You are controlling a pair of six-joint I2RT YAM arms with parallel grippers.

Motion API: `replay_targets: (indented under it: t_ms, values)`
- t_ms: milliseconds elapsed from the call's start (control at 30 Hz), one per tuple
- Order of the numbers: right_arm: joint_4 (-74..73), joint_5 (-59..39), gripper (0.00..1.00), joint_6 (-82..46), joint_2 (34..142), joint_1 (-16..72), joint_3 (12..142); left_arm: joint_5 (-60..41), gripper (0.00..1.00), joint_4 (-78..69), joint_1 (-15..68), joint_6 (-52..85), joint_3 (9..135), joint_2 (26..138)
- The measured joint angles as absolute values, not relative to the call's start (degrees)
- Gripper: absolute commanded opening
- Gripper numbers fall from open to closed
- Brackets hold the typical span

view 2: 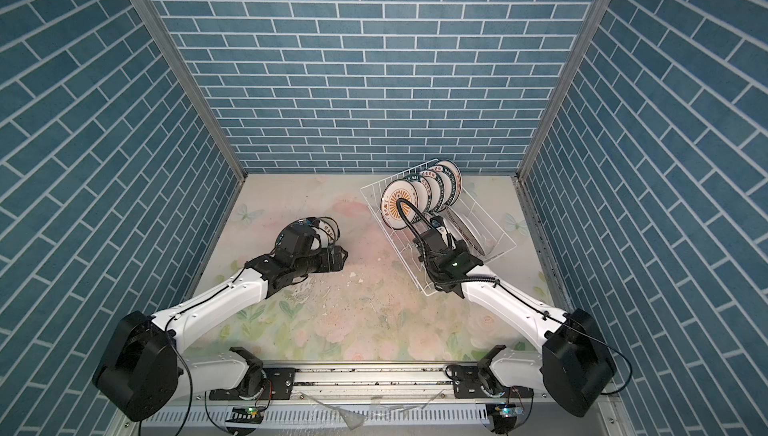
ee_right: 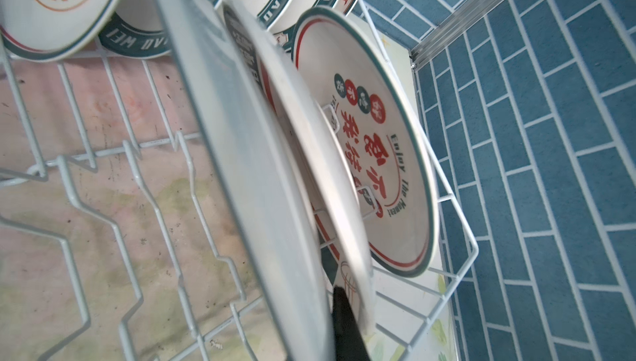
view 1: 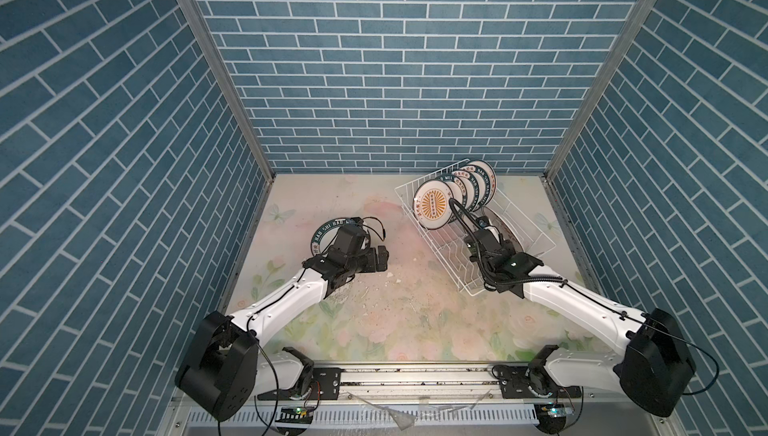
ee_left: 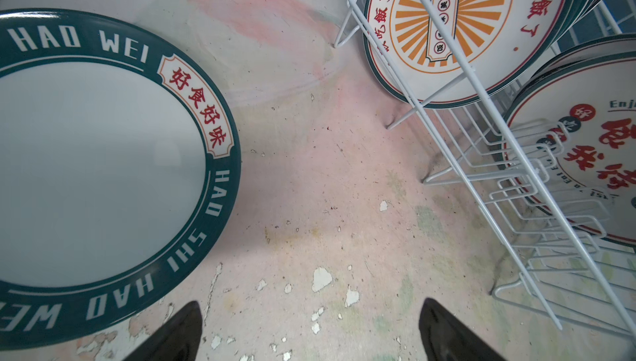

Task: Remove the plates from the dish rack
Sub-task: 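Grasp the white 'Enjoy The Moment' plate rim with the right gripper and lift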

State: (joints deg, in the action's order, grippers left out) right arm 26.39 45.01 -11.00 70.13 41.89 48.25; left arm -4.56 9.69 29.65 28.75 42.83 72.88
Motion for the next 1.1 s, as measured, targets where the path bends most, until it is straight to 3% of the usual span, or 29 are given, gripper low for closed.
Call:
replay_targets:
  t_ms: [300,533,1100]
  values:
    - [26.52,44.86,0.0,-7.01,61.82,43.99,48.38,-2.42,0.99,8.36,29.67,28.91,42.35,70.7]
    - [26.5,43.51,0.0,-5.98,60.36,44.56,48.45,3.01,0.99,6.26,29.67,30.76,40.07,66.76]
    - [26.22,33.26,0.0,-5.48,57.95,50.87,52.42,3.7,0.99,0.99,30.33,26.61,37.5,68.62]
